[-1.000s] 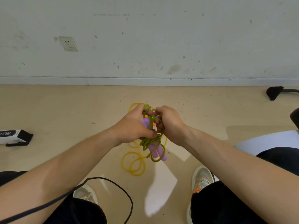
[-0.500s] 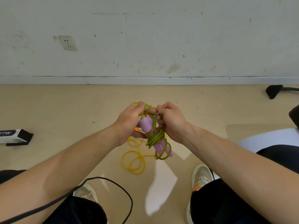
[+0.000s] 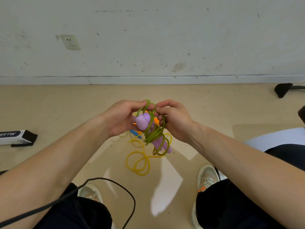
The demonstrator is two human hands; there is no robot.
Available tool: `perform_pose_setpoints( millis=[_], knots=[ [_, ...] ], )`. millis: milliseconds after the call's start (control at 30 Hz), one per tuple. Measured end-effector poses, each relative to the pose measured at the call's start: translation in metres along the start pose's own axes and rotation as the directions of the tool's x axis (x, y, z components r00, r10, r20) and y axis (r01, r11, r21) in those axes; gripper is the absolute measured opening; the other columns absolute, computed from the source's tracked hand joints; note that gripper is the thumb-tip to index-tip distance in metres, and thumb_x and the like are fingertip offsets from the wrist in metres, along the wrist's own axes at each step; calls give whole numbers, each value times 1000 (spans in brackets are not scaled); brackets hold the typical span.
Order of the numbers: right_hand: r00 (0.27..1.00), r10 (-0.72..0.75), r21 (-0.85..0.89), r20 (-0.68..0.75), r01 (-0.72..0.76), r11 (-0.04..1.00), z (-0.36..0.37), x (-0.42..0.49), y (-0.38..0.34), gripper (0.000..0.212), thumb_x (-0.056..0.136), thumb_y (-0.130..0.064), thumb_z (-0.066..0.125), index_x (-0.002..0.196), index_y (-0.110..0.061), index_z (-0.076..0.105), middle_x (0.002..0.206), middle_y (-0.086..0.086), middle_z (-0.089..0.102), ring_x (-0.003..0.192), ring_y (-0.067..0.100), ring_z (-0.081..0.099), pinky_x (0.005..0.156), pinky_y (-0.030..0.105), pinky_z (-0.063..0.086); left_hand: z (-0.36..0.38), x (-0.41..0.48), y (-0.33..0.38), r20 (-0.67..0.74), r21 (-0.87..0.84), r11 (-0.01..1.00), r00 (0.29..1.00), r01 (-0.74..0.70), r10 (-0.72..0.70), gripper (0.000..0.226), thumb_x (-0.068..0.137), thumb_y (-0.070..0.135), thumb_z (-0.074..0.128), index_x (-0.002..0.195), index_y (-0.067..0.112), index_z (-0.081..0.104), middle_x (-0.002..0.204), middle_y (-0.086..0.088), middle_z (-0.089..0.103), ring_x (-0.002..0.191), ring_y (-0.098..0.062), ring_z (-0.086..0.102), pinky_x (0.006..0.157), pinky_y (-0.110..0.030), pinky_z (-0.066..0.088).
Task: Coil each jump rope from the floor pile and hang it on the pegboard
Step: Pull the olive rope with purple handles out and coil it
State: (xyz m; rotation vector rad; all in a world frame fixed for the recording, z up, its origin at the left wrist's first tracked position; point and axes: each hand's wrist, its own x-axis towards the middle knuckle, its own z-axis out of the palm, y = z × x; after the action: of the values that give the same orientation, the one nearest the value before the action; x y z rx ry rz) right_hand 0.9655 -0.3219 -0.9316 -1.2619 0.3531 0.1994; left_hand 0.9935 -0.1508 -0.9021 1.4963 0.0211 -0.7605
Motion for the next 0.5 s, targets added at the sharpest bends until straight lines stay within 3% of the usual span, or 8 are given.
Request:
perform_pose_setpoints(
  millis=[67,133,267,400,500],
  knots=[
    [1000,1,15,21,-1,1000,-1,0,2,12,92,8,56,94,-3,61,64,6,59,53,15,46,49,25,36,1,1,2,-15,-23,1000,1000,-12,12,31,99,22,51,113,3,72,113,-8,72,91,-29,71,84,-48,56],
    [999,-7,2,37,7,1000,-3,0,2,11,93,8,57,97,1,64,67,2,65,52,12,47,48,24,37,2,1,3,-17,-18,999,999,-33,33,30,101,19,49,113,4,72,106,-8,74,82,-24,73,71,-34,60],
    [1000,-22,-16,16,22,1000,-6,1,2,10,92,7,60,97,1,67,79,13,60,52,10,48,52,22,39,5,3,-1,-32,27,996,996,-88,89,27,102,14,48,113,3,70,90,-7,74,70,-14,70,56,-19,53],
    [999,-36,-24,9,36,999,-7,3,2,11,92,5,61,90,-4,67,85,17,56,50,9,49,52,22,39,4,7,-5,-22,0,996,996,-91,91,28,102,16,49,116,4,69,102,-11,72,88,-20,69,73,-26,52],
    [1000,-25,-24,-11,25,999,-6,3,4,11,92,6,61,90,-4,66,70,12,55,51,11,49,52,23,39,4,7,-6,-16,-6,997,997,-79,79,27,103,15,47,112,4,70,102,-11,74,86,-20,71,73,-26,55]
  ],
)
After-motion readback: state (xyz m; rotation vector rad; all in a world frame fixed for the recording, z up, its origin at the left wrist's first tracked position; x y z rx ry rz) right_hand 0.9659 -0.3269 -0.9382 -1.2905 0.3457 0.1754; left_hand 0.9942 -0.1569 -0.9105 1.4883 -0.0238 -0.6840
